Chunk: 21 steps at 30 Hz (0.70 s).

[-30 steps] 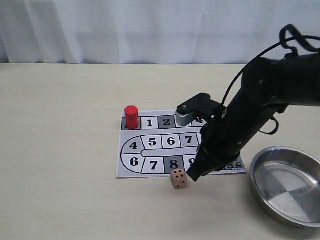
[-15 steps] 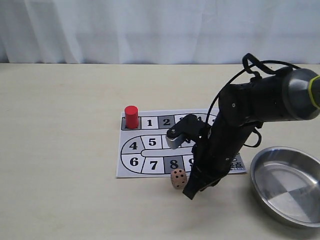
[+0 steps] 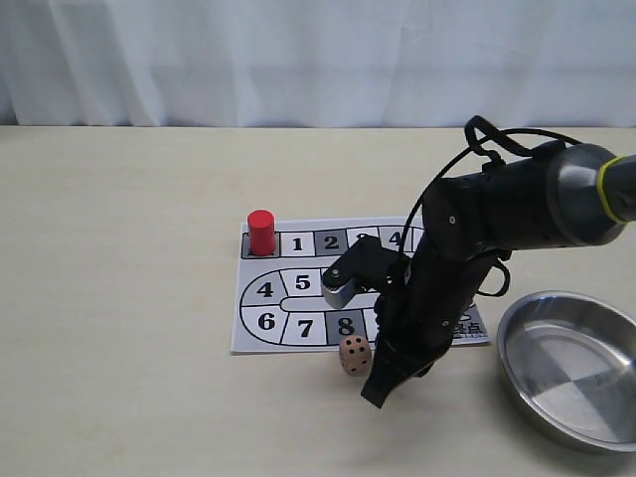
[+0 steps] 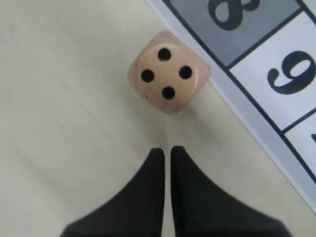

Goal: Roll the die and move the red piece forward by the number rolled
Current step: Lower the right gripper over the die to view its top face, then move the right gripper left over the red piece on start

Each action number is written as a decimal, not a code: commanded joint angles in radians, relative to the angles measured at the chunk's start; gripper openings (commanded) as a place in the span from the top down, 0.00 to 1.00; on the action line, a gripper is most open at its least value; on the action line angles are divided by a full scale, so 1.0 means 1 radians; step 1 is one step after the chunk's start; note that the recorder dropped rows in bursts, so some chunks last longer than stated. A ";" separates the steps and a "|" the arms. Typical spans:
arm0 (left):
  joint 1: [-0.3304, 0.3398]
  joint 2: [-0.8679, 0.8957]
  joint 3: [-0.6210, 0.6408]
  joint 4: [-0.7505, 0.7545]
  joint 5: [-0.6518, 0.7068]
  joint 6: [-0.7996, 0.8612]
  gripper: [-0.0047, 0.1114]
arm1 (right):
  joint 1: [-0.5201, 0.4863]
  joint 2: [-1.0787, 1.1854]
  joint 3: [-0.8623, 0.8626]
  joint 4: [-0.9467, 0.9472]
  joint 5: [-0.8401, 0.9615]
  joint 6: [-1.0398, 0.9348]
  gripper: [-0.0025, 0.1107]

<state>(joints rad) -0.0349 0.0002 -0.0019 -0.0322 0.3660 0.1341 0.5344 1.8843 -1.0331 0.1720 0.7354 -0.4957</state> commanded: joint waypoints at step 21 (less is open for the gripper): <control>0.000 0.000 0.002 -0.006 -0.012 -0.004 0.96 | 0.000 0.040 0.000 -0.005 -0.024 -0.010 0.94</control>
<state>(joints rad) -0.0349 0.0002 -0.0019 -0.0322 0.3660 0.1341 0.5344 1.9254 -1.0331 0.1720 0.7150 -0.4957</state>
